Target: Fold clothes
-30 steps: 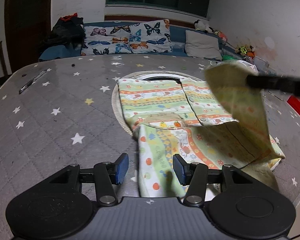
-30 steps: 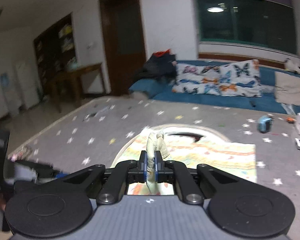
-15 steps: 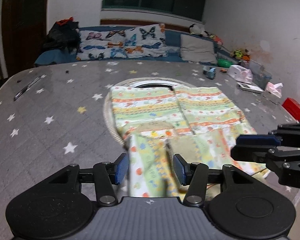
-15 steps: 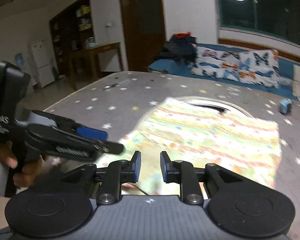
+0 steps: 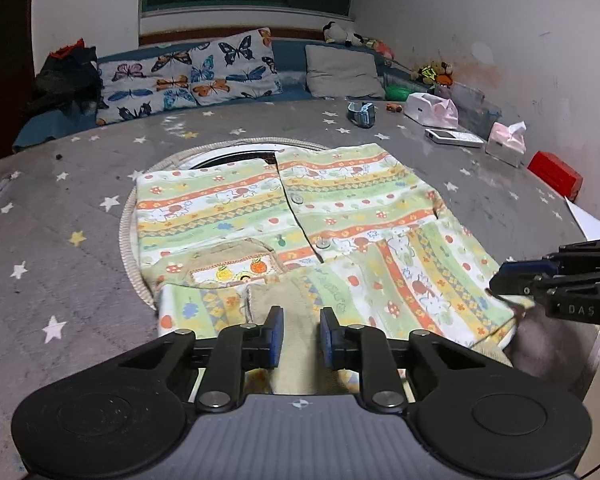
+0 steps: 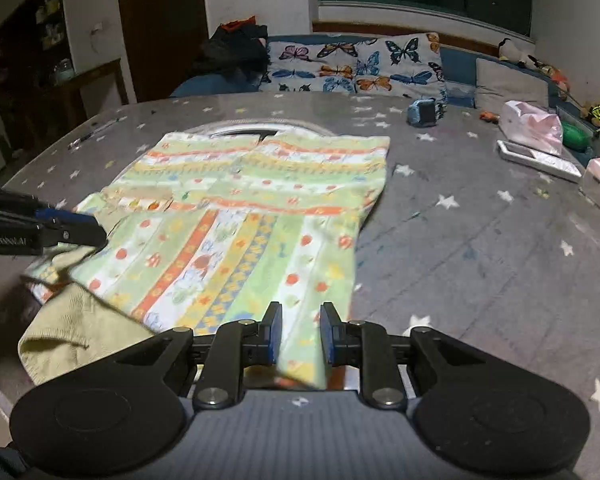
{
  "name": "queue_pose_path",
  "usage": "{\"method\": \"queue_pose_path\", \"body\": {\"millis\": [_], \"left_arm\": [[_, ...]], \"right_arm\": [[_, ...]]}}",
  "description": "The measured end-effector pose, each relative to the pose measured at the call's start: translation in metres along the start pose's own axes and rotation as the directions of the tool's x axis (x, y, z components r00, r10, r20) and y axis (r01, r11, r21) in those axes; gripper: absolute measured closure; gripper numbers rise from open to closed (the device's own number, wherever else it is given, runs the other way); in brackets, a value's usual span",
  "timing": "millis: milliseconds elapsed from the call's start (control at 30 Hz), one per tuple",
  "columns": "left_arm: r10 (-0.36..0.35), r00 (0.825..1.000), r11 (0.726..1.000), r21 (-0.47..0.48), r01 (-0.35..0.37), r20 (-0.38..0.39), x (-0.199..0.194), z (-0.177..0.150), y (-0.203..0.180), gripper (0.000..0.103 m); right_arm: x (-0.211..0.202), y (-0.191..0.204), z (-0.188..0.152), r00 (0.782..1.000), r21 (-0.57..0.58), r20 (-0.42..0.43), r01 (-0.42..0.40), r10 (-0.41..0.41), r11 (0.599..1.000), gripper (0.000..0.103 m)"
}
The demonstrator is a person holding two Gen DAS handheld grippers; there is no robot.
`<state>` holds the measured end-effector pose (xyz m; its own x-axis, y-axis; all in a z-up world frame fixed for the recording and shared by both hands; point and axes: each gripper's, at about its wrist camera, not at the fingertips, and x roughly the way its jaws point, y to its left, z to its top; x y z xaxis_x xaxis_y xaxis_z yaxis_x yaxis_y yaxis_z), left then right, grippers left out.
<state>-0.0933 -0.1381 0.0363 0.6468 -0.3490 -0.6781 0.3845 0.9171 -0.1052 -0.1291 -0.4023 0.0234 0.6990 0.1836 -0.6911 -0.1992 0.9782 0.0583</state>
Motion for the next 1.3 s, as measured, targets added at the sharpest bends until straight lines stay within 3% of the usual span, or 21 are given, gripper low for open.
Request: {"method": "queue_pose_path", "body": {"millis": [233,467,633,967,1133,1300], "left_arm": [[-0.012,1.0,0.999,0.038,0.012,0.016,0.012,0.015,-0.009,0.082],[0.036,0.999,0.998,0.049,-0.035,-0.018,0.03,0.009,0.006,0.085],[0.016,1.0,0.999,0.045,-0.016,0.003,0.02,0.012,0.006,0.084],[0.01,1.0,0.988,0.155,-0.006,-0.024,0.013,-0.005,-0.008,0.082],[-0.007,1.0,0.983,0.184,0.012,-0.03,-0.009,-0.014,-0.011,0.081],[-0.062,0.997,0.988,0.14,0.069,-0.051,-0.033,-0.022,-0.016,0.08]], "right_arm": [[0.02,0.0,0.035,0.997,-0.014,0.071,-0.023,0.024,1.0,0.082],[0.066,-0.011,0.042,1.0,0.006,0.006,-0.015,0.015,1.0,0.083],[0.054,0.002,0.042,0.999,-0.054,0.032,-0.013,0.014,0.998,0.082],[0.05,0.067,0.036,0.975,-0.173,-0.002,-0.219,0.222,0.96,0.079],[0.038,0.08,0.018,0.973,-0.238,-0.037,-0.229,0.227,0.944,0.078],[0.026,0.082,0.007,0.976,-0.271,-0.052,-0.219,0.213,0.937,0.078]]}}
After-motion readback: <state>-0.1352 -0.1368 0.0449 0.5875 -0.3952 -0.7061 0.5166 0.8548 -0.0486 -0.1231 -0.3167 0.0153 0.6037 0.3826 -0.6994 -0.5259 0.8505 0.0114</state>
